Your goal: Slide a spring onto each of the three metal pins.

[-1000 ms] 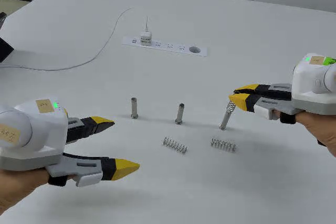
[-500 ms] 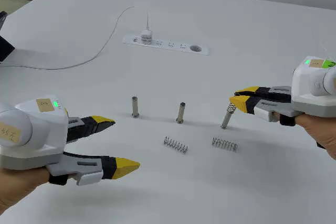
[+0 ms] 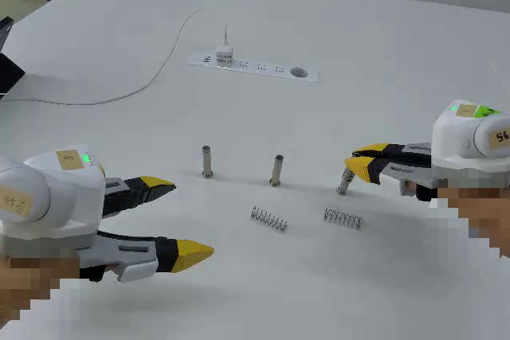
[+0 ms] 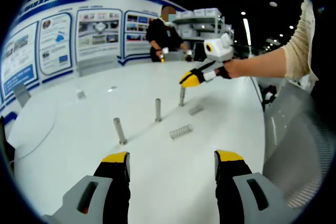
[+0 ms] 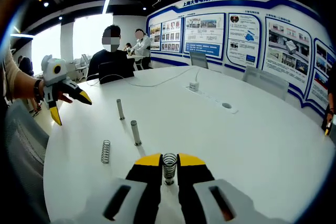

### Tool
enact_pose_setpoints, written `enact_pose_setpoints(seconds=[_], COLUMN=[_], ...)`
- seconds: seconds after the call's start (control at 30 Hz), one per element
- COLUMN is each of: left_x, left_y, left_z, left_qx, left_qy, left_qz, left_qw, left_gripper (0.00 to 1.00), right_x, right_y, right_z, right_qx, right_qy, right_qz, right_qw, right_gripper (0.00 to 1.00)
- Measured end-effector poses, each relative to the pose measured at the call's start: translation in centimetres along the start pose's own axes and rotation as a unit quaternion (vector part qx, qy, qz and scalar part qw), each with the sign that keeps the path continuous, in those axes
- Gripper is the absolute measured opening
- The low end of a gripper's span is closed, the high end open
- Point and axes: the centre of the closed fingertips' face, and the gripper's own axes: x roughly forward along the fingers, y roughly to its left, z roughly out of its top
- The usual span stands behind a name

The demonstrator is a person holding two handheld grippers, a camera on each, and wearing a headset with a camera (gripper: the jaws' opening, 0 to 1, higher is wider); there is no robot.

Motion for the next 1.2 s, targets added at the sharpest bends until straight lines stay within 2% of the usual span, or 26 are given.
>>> enact_pose_setpoints(seconds=[0.57, 1.2], left_x=[-0.1, 0.0], left_y=[0.0, -0.1], left_z=[0.0, 0.1], left_qx=[-0.004, -0.003], left_qy=[0.0, -0.001], left_qz=[0.001, 0.0], left_qw=[1.0, 1.0], left_gripper=[0.66, 0.66], right_x=[0.9, 0.2], right_y=[0.3, 0.3], right_z=[-1.7, -2.7], right_qx=[0.006, 0.014], right_qy=[0.022, 0.03], right_qz=[0.005, 0.003], right_qw=[0.9997, 0.9994], right_gripper=[0.12, 0.17])
